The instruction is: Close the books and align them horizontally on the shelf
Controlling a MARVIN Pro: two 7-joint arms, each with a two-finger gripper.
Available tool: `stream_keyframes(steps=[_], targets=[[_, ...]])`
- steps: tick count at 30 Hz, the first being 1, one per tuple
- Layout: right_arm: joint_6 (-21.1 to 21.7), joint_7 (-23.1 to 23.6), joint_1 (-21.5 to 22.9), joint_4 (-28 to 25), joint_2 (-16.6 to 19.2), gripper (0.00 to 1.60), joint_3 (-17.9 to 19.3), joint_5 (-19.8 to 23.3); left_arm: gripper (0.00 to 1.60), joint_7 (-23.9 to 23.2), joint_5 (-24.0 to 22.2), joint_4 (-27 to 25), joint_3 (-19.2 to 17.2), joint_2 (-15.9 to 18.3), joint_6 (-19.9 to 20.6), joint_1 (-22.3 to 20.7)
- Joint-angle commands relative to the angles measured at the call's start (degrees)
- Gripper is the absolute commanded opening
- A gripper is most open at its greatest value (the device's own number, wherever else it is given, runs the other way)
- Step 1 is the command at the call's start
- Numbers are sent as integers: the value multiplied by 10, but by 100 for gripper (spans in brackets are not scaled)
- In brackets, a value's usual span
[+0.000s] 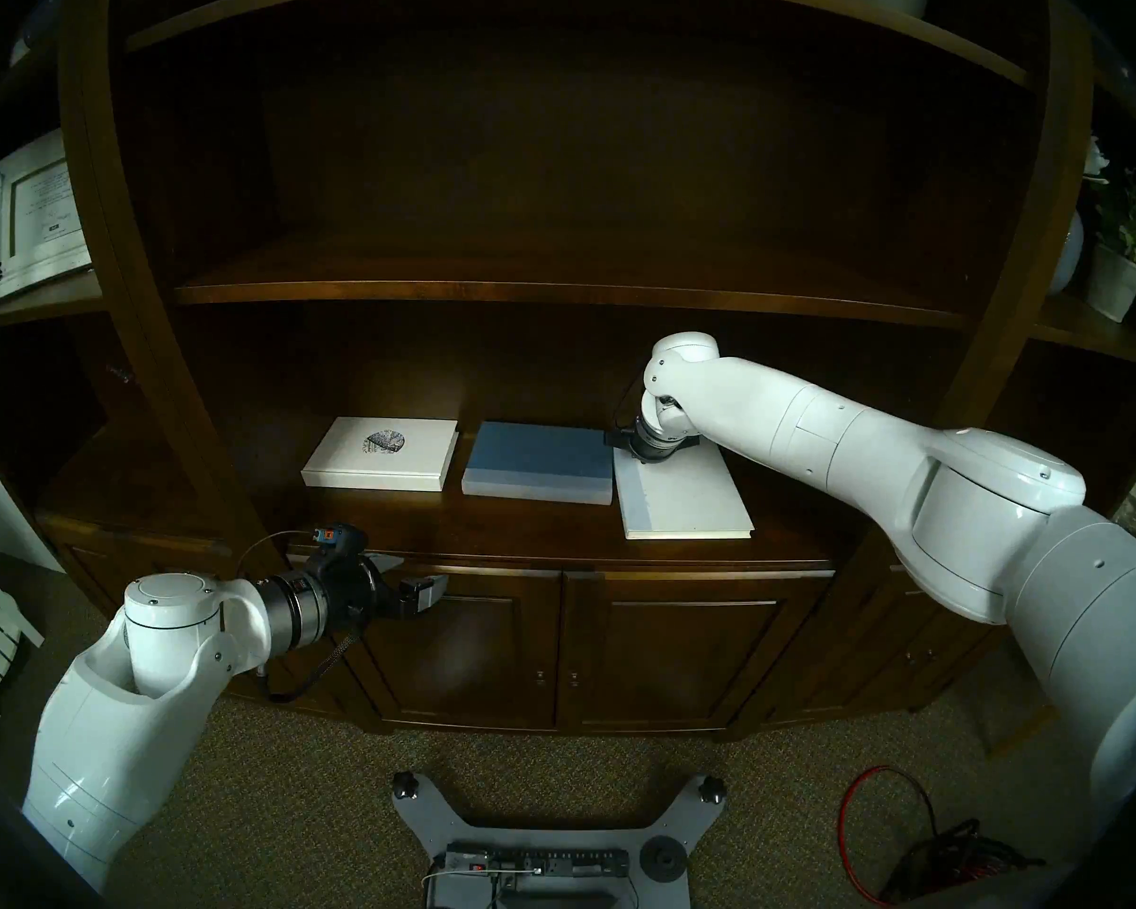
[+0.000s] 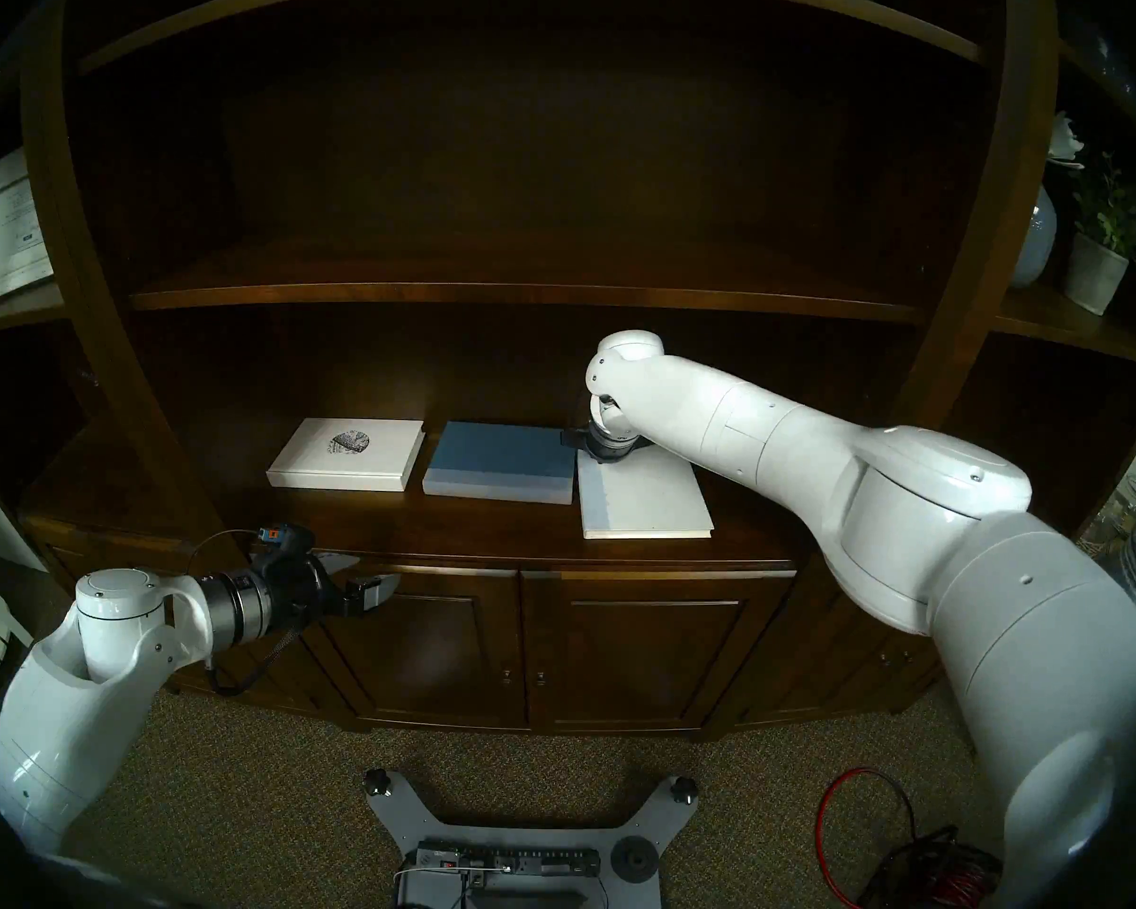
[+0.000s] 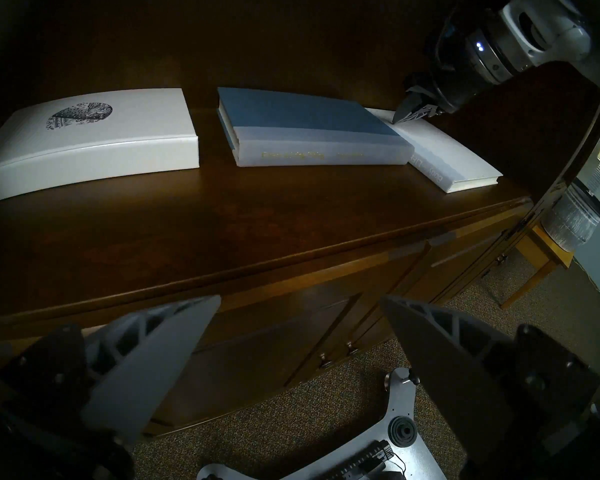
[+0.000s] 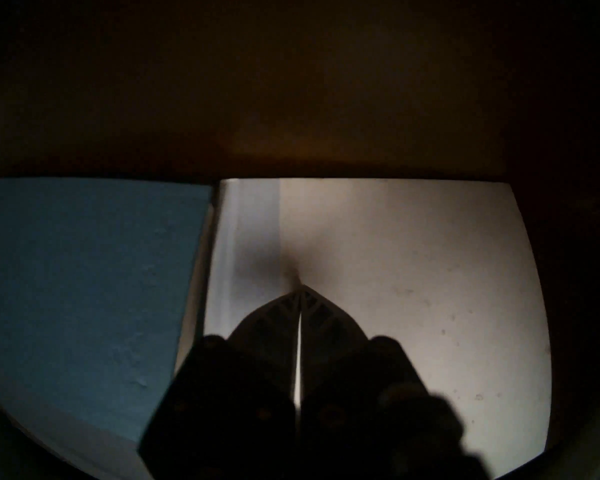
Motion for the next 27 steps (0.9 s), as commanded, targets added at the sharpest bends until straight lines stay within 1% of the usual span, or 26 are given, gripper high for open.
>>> stream_keyframes(steps=[1,2,4,6,8,9,10,13,15,17,18,19,25,26,27], targets=[[2,22,21,-69,33,0,15,2,160,-1,-1,-13,-5,1,-5,-11],[3,24,21,-71,36,0,16,3,160,-1,-1,-13,-5,1,-5,-12],[5,28,21,-98,48,0,16,4,160,-1,-1,-13,-5,1,-5,-12],[7,32,22,-108,55,0,17,6,160,-1,-1,-13,-5,1,-5,-12],[8,34,23,-136,69,0,18,6,160,-1,-1,-13,-5,1,-5,-12],[9,36,24,-132,70,0,19,6,160,-1,-1,-13,-5,1,-5,-12],[9,38,24,-149,78,0,20,7,160,-1,-1,-13,-5,1,-5,-12],[12,43,23,-173,96,0,21,7,160,-1,-1,-13,-5,1,-5,-12],[13,47,22,-198,112,0,22,8,160,-1,-1,-13,-5,2,-5,-12],[15,50,20,-206,123,0,22,8,160,-1,-1,-14,-5,2,-5,-12],[15,52,19,-224,134,0,22,8,160,-1,-1,-14,-5,2,-5,-12],[17,53,17,-227,137,0,22,8,160,-1,-1,-14,-5,2,-5,-12],[21,65,6,-289,182,0,20,10,160,-1,-1,-15,-6,2,-5,-13],[22,66,5,-293,184,0,20,11,160,-1,-1,-15,-6,2,-5,-13],[22,69,2,-309,196,0,20,11,160,-1,-1,-15,-6,2,-5,-13]])
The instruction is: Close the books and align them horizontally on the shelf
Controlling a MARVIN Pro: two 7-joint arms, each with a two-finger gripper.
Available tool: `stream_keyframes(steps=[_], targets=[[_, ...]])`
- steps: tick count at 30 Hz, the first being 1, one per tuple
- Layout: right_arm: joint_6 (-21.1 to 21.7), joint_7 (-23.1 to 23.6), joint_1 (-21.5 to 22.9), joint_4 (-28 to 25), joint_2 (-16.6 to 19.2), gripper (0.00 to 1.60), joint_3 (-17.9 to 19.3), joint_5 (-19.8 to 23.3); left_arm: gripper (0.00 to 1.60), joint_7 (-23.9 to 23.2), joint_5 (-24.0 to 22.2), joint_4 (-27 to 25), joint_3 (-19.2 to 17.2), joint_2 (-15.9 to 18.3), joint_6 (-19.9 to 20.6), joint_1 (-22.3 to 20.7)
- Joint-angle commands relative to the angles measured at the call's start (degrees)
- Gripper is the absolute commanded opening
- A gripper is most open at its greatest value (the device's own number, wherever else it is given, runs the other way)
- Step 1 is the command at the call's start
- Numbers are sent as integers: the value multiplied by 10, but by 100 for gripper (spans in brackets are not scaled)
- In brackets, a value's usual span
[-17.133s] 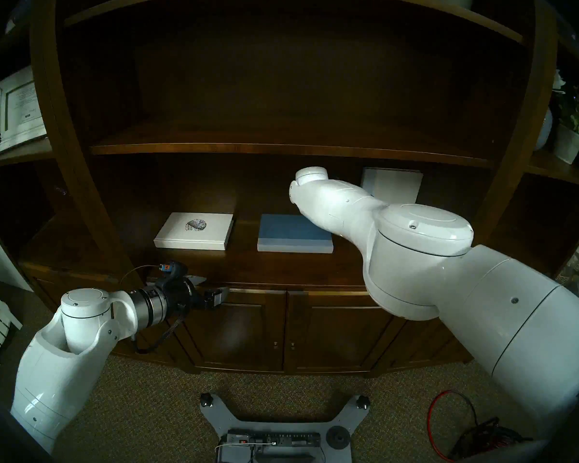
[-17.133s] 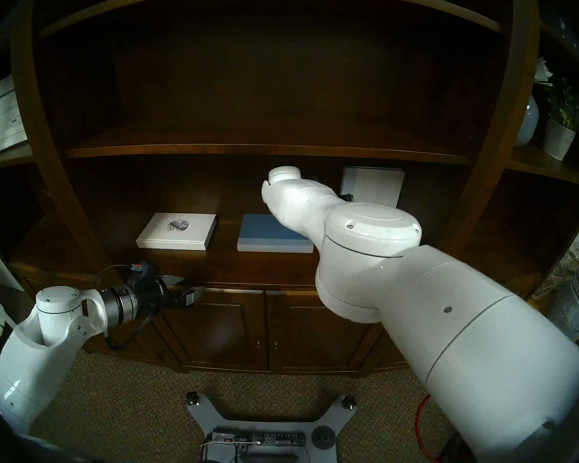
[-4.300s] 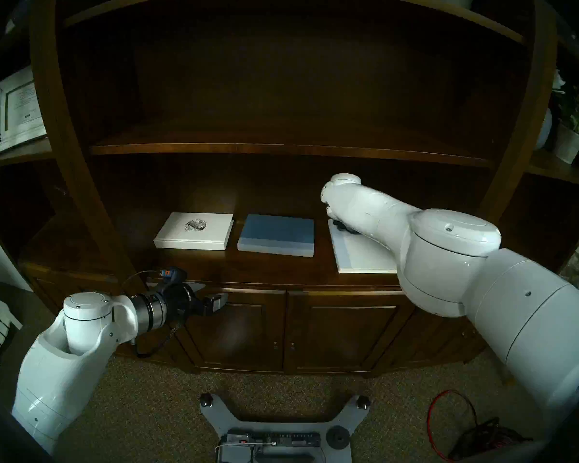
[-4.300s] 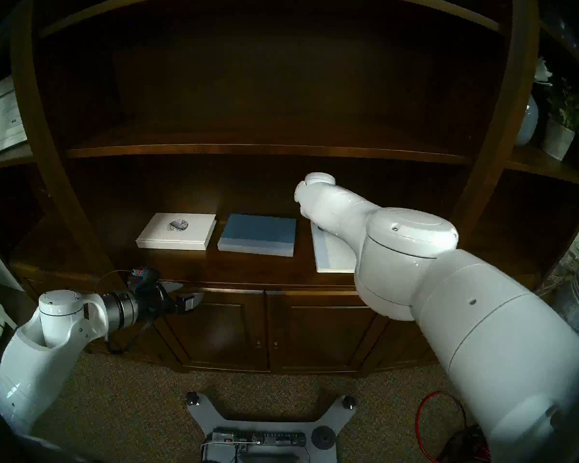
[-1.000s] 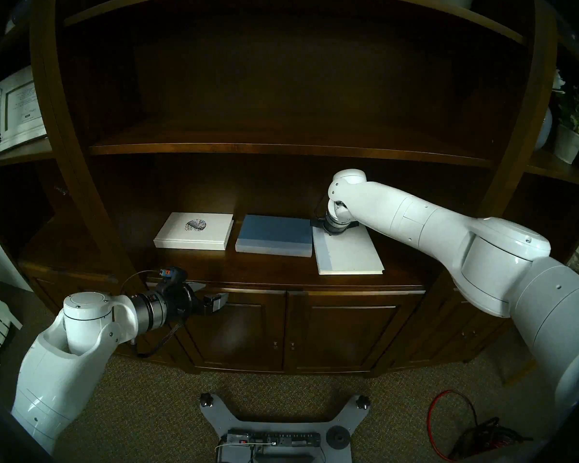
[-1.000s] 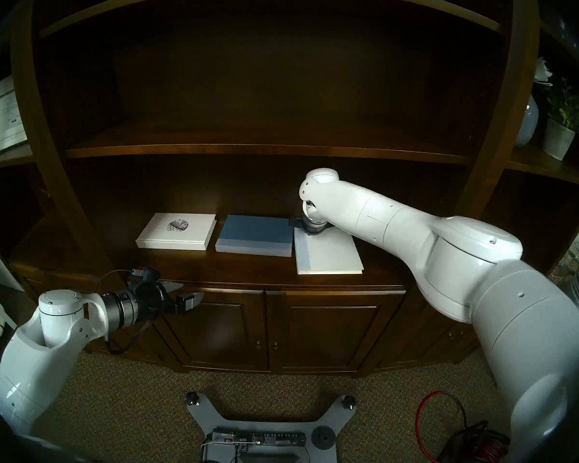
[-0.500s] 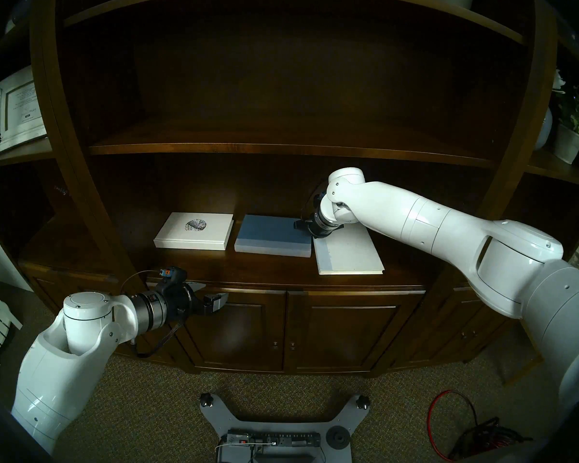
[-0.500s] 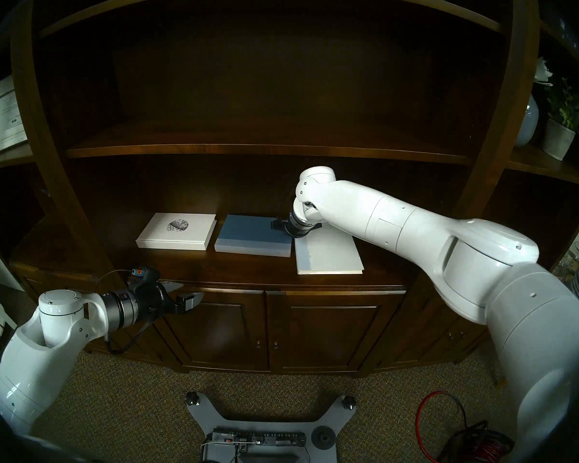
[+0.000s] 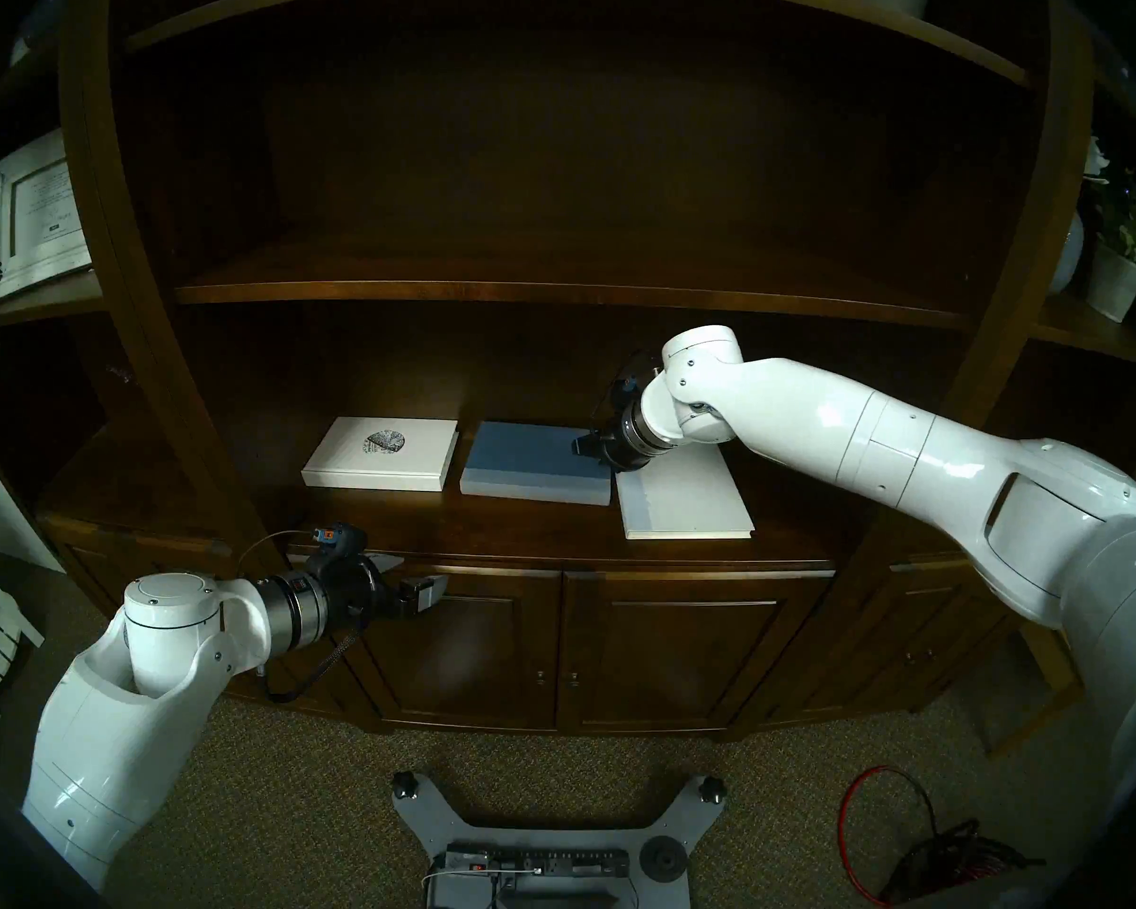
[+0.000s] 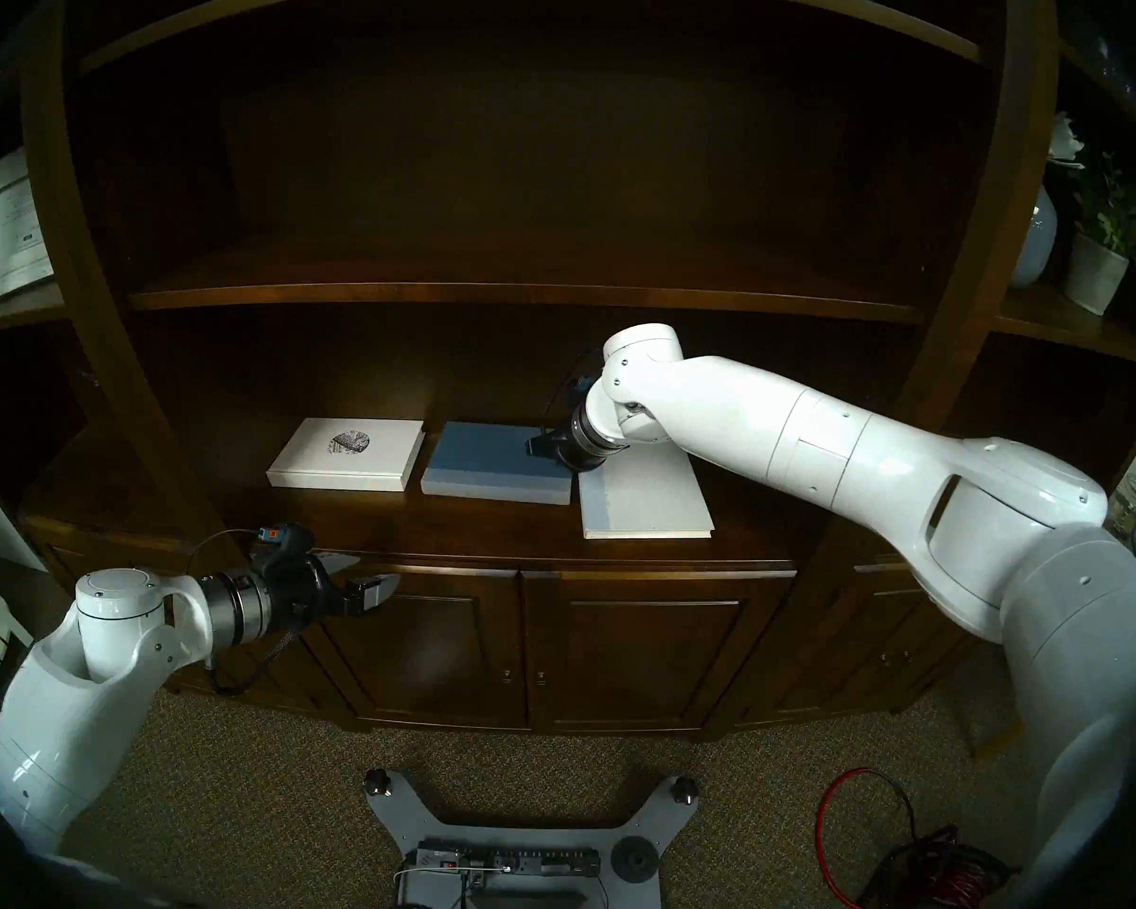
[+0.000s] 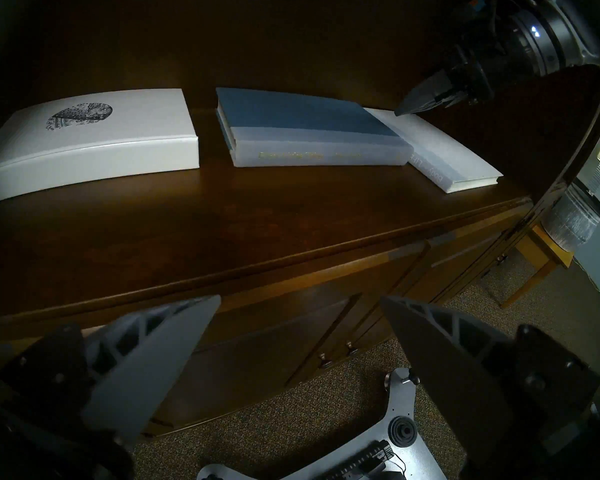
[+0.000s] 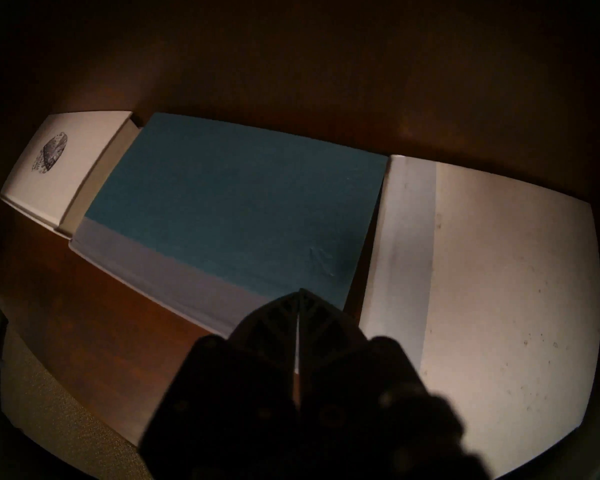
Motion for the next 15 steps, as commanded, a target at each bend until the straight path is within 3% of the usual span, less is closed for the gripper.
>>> stream_keyframes(steps=[1,15], targets=[[1,14,5,-65,64,0,15,1,160,-1,-1,-15,-6,1,-5,-13],[-7,52,-27,-198,161,0,18,-3,160,-1,-1,-20,-7,1,-7,-14]])
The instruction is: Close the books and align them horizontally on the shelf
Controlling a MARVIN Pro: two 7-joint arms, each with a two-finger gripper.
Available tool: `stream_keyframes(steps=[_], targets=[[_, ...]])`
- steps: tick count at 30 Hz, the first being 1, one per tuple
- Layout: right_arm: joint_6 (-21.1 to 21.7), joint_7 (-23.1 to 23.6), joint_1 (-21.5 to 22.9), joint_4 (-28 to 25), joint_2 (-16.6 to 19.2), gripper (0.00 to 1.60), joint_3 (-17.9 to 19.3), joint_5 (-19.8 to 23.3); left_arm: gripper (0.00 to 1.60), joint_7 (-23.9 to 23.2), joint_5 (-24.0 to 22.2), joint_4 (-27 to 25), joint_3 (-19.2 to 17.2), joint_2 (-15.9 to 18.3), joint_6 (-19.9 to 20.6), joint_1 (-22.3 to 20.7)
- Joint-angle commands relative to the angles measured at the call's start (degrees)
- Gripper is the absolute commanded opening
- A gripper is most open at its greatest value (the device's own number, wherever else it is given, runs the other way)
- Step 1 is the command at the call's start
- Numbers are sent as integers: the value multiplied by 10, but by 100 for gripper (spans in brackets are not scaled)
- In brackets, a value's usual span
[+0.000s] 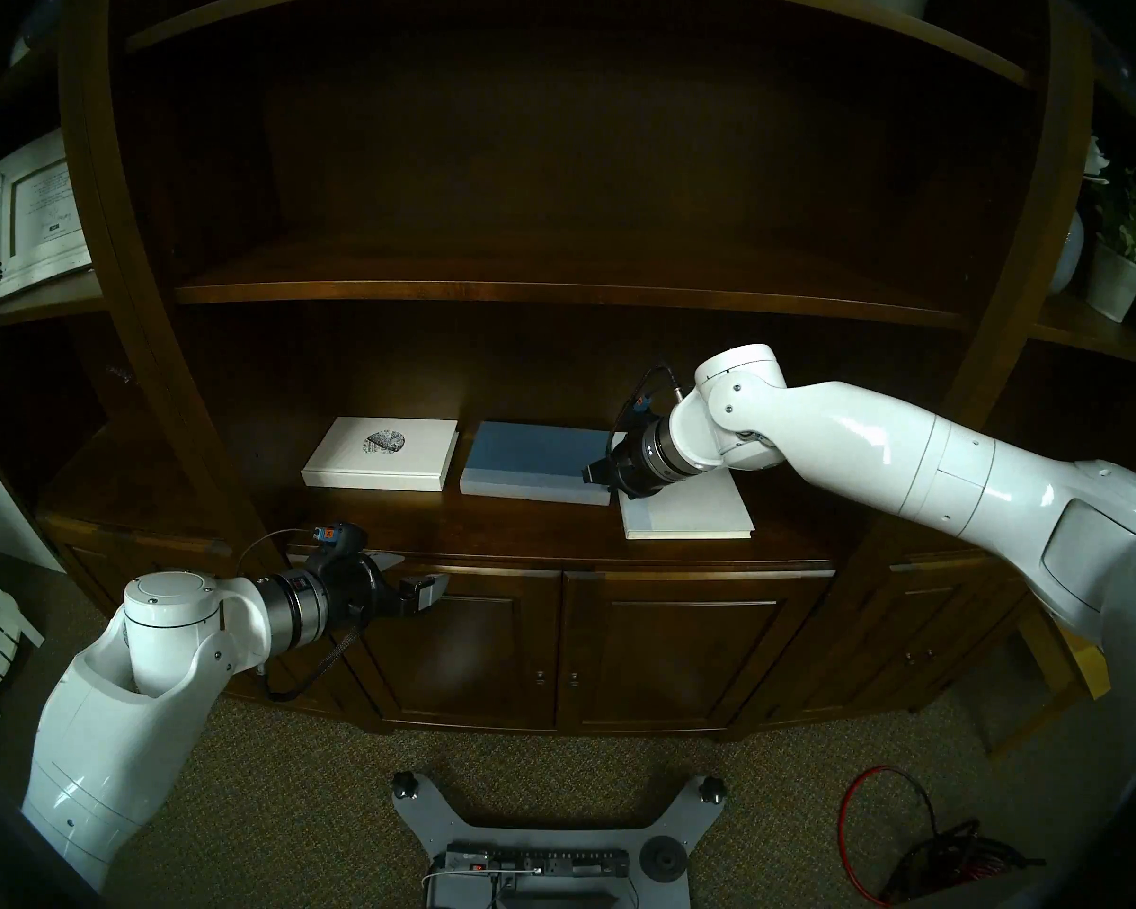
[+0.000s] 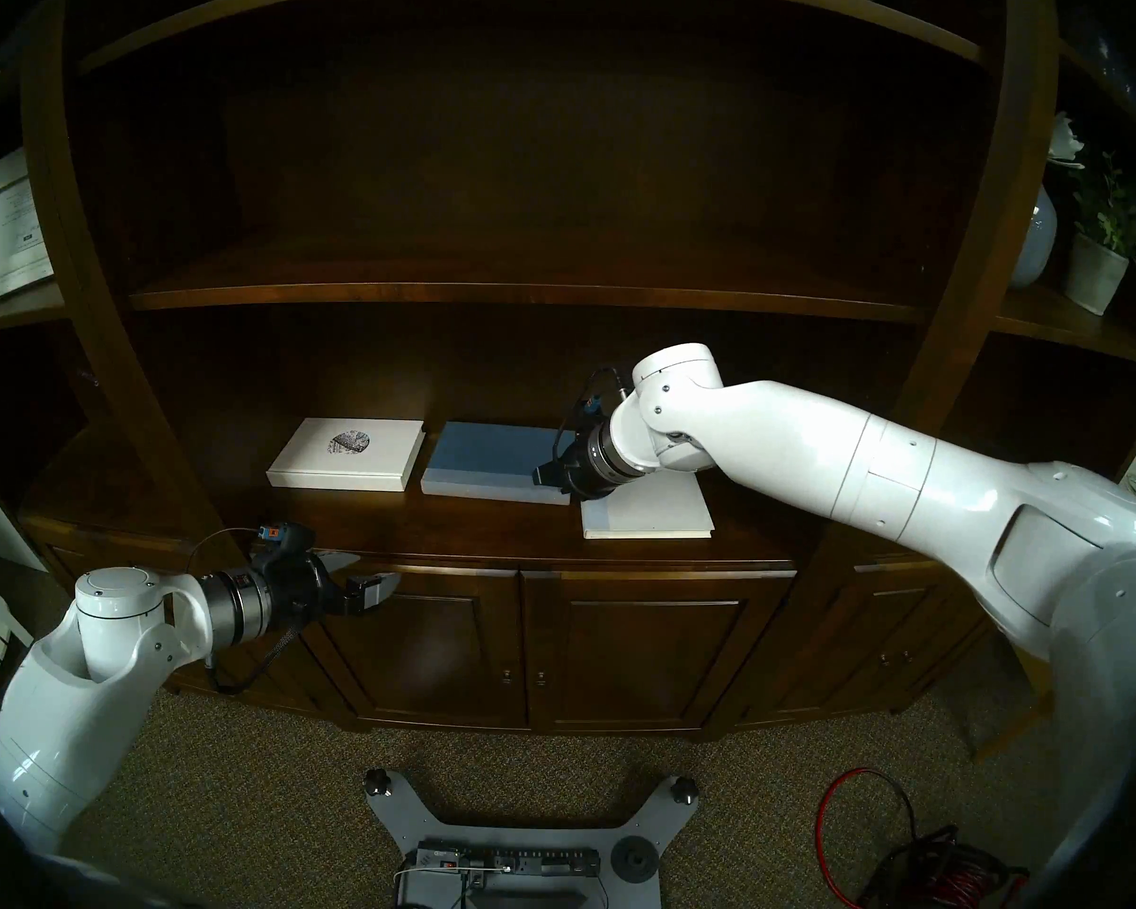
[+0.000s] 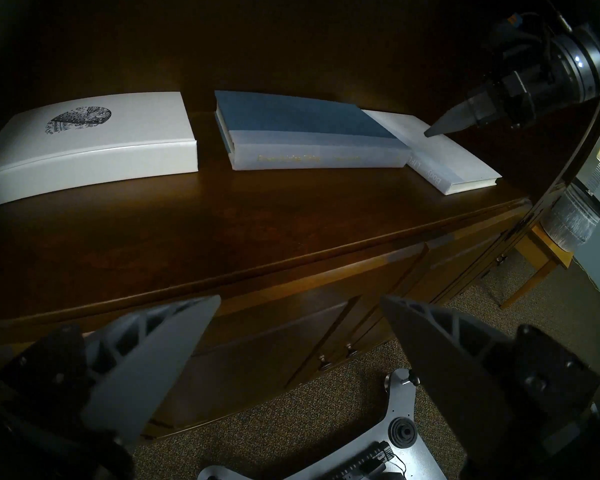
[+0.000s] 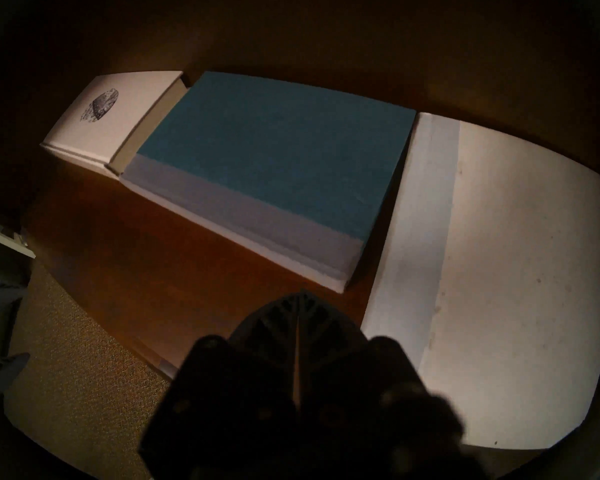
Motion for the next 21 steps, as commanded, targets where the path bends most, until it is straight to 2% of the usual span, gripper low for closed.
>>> stream_keyframes(steps=[1,5,6,7,8,10,12,13,14,17,21], targets=[[-12,22,-7,-63,61,0,20,-4,160,-1,-1,-17,-7,1,-6,-13],[-29,40,-18,-94,98,0,25,-12,160,-1,-1,-19,-8,1,-7,-13],[-32,41,-21,-89,93,53,26,-16,160,0,-1,-20,-8,1,-7,-13],[-39,47,-24,-97,104,77,27,-20,160,0,-1,-20,-8,1,-7,-13],[-43,52,-27,-100,110,124,28,-23,160,0,-1,-20,-8,1,-7,-13],[-55,65,-32,-106,123,154,32,-32,160,0,-1,-21,-9,1,-7,-13],[-71,84,-37,-121,145,157,35,-43,160,0,-1,-22,-9,0,-8,-13],[-74,85,-40,-111,134,157,37,-48,160,0,-1,-22,-9,0,-8,-12],[-86,101,-43,-123,152,157,37,-55,160,0,-1,-22,-9,0,-8,-12],[-113,137,-52,-130,171,152,37,-77,160,1,0,-23,-10,0,-8,-12],[-146,175,-62,-118,165,146,34,-111,160,2,0,-25,-10,-1,-9,-11]])
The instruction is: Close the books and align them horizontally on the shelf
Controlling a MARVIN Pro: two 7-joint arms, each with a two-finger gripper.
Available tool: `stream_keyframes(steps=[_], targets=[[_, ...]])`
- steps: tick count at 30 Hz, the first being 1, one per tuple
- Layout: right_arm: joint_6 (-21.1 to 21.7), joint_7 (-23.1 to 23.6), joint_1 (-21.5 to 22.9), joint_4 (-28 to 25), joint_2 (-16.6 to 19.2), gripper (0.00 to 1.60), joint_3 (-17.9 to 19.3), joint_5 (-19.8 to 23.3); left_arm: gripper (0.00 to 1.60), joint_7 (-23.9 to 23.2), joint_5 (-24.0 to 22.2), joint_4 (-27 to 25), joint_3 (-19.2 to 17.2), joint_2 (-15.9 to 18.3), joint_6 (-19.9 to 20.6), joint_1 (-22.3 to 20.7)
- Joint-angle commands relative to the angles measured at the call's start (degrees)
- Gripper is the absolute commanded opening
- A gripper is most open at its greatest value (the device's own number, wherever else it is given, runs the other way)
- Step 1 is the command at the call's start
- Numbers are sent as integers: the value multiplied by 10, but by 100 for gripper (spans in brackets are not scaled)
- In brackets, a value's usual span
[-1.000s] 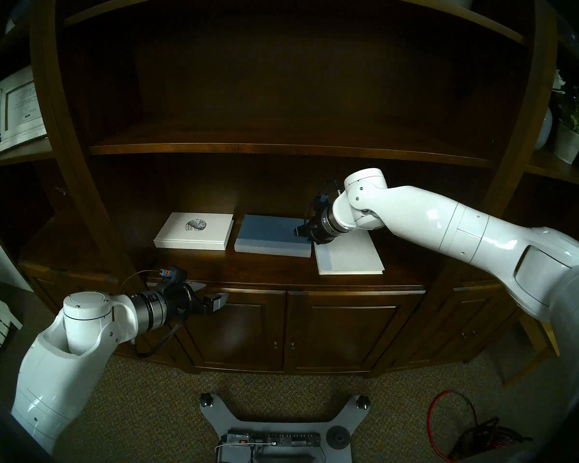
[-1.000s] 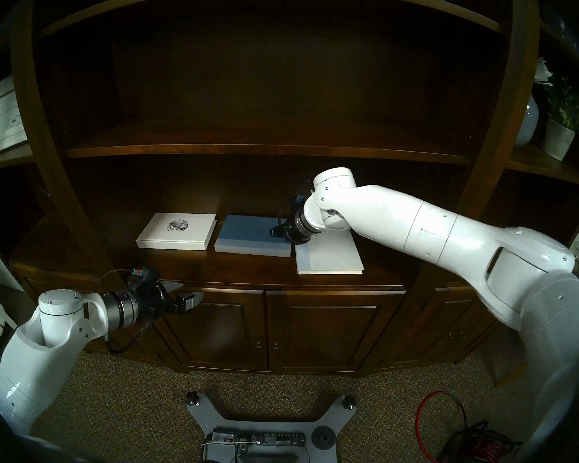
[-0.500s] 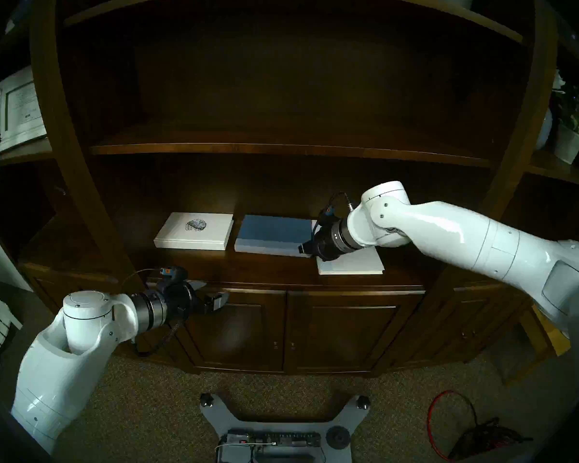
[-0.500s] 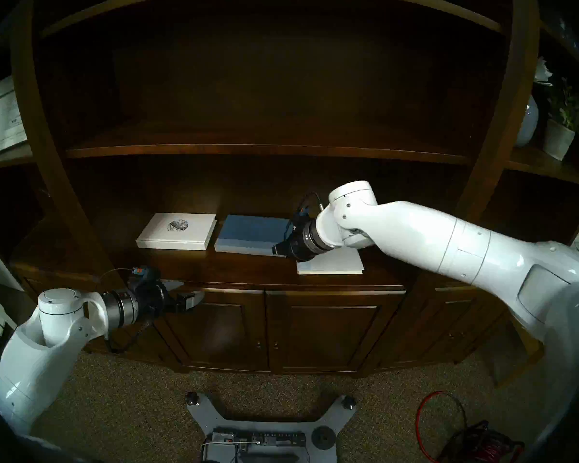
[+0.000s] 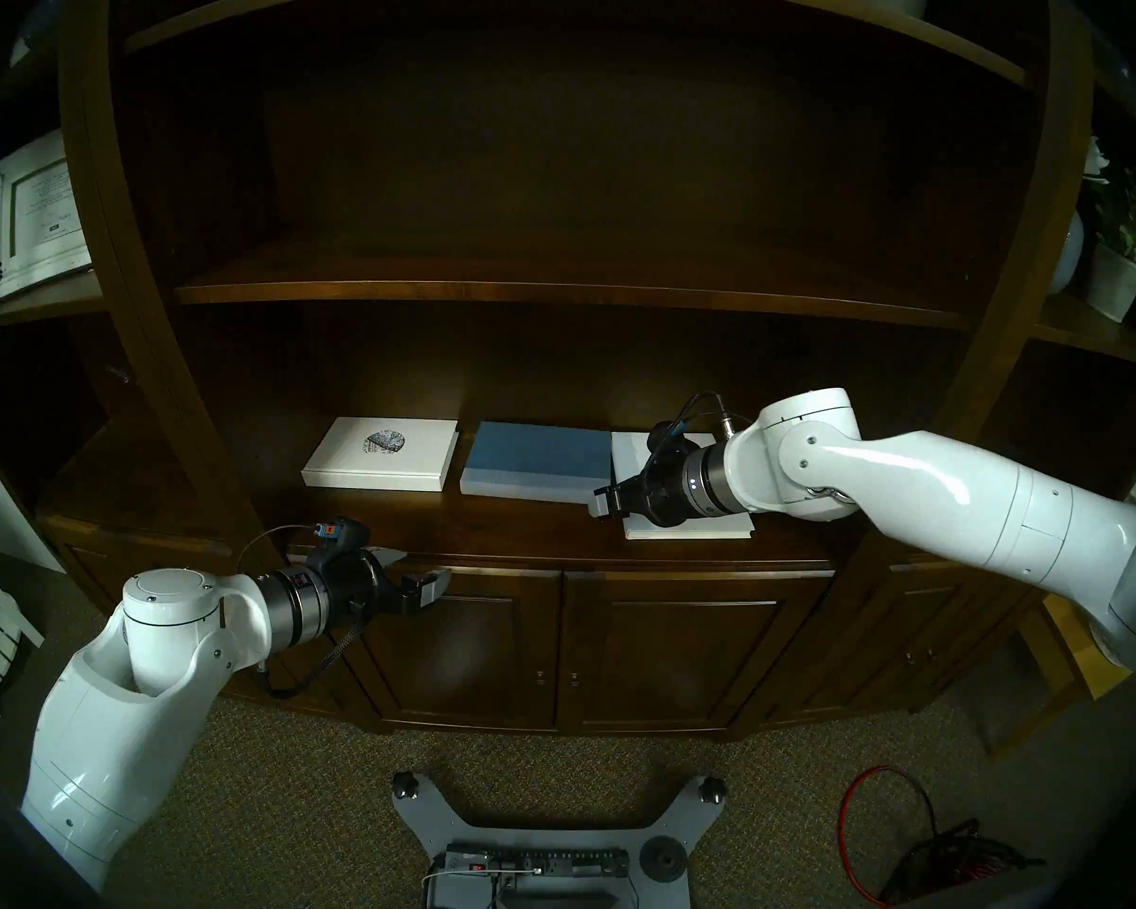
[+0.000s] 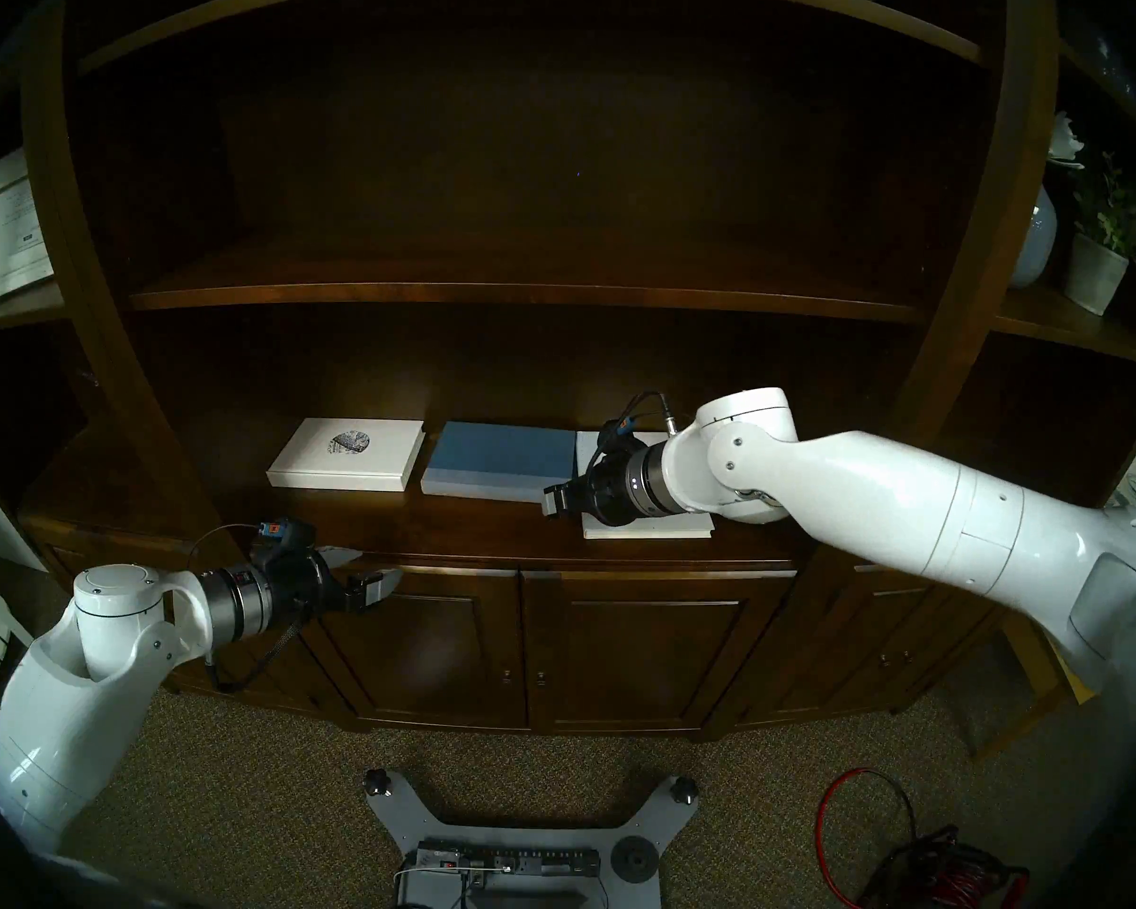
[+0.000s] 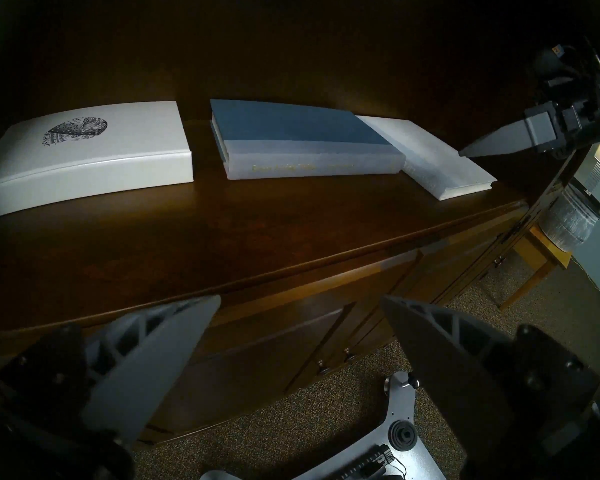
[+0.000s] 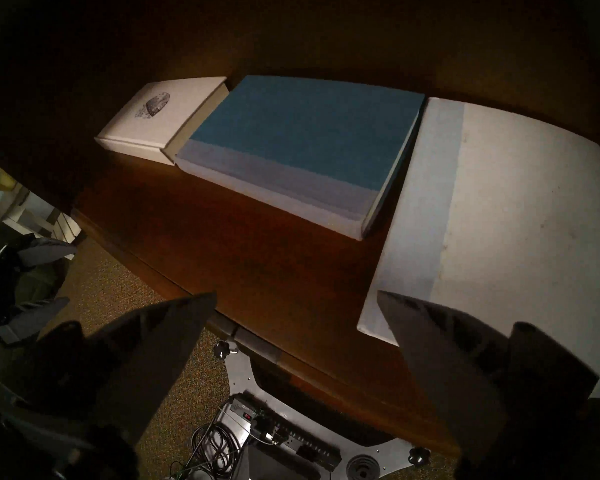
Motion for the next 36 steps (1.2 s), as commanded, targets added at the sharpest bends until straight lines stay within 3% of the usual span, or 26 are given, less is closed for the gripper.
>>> stream_keyframes(steps=[1,8,16,26,36], targets=[[-63,73,-5,2,28,146,16,-59,160,1,0,-16,-9,-1,-9,-11],[-73,144,2,48,-4,139,7,-106,160,2,0,-17,-10,-1,-9,-10],[-60,172,10,77,-30,134,0,-126,160,2,0,-18,-10,-1,-9,-10],[-38,150,22,45,-18,140,-5,-147,160,2,0,-18,-10,-2,-9,-10],[-4,86,21,4,-13,143,-15,-165,160,2,0,-18,-10,-2,-10,-9]])
